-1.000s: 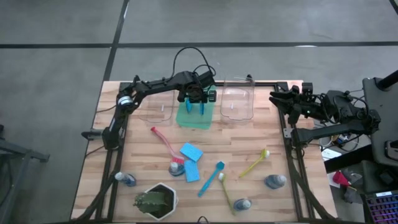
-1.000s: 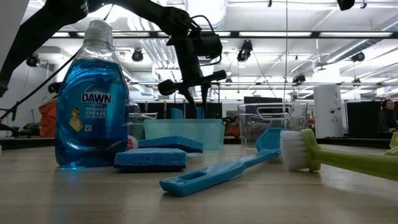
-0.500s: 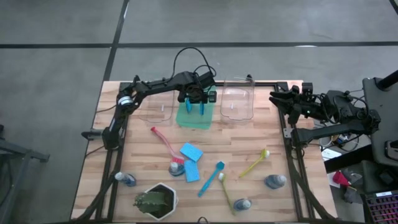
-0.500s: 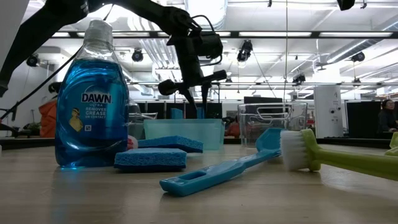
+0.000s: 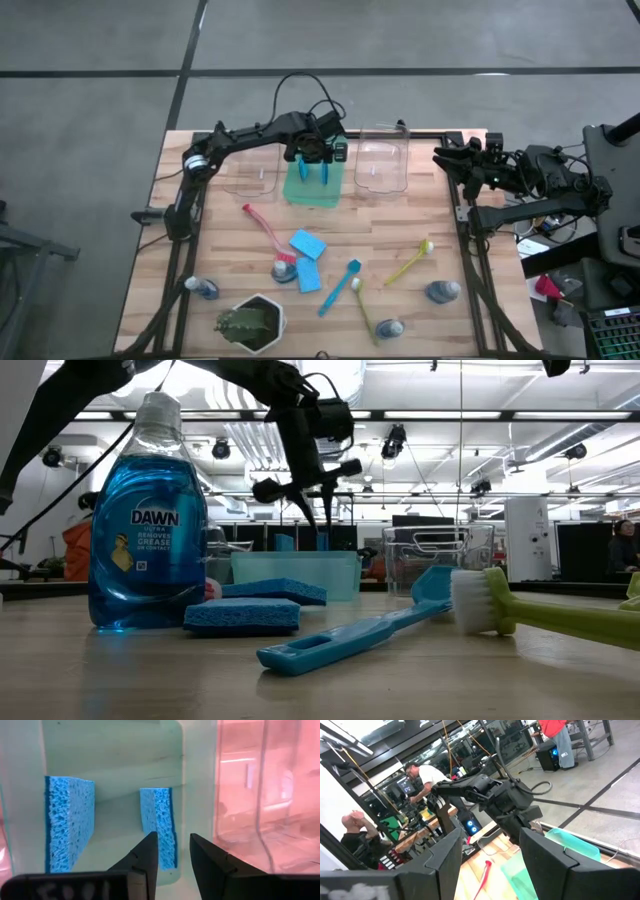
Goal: Pick & Place Kitchen Sink Supplies
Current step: Put the sponge into the green bin
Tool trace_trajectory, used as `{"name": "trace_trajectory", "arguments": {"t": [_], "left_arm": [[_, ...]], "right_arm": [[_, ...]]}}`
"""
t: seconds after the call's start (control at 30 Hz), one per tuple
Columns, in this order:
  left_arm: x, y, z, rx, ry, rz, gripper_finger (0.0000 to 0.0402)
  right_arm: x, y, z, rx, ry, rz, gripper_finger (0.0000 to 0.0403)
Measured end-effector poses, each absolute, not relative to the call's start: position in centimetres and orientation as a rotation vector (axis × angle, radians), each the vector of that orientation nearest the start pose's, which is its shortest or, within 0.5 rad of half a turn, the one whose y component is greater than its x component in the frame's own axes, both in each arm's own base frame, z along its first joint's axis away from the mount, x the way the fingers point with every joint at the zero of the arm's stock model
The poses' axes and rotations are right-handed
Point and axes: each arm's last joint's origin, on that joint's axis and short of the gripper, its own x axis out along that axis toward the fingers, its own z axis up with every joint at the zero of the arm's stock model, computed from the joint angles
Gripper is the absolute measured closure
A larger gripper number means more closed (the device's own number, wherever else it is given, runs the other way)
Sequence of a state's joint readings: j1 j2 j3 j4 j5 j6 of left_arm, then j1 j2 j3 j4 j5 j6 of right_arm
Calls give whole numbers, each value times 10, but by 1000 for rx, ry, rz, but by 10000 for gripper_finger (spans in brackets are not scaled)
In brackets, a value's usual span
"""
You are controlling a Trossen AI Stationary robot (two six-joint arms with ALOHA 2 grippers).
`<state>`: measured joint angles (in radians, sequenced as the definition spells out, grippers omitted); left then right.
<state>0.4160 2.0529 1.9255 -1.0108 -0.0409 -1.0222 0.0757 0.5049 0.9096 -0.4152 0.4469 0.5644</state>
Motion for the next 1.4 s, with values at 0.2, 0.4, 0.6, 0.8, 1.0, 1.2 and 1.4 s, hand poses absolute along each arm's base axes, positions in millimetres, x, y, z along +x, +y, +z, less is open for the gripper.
{"name": "trace_trajectory", "arguments": {"t": [0.2, 0.4, 0.6, 0.8, 1.0, 1.2, 1.4], "left_arm": [[391, 171, 294, -1086, 805, 933, 298], [384, 160, 317, -1030, 787, 829, 298], [378, 137, 339, -930, 823, 639, 298], [372, 114, 356, -729, 858, 463, 298], [374, 84, 362, -522, 927, 127, 298], [373, 70, 347, -444, 1023, -30, 298], [373, 51, 318, -358, 1101, -271, 298]], "right_arm": [[86, -6, 382, 555, -95, -368, 209], [93, -5, 380, 535, -66, -369, 209], [97, -5, 379, 538, -55, -372, 209], [98, -5, 379, 537, -50, -373, 209], [98, -5, 379, 523, -49, -373, 209], [100, -5, 378, 517, -44, -374, 209], [102, -4, 377, 497, -21, -350, 209]]}}
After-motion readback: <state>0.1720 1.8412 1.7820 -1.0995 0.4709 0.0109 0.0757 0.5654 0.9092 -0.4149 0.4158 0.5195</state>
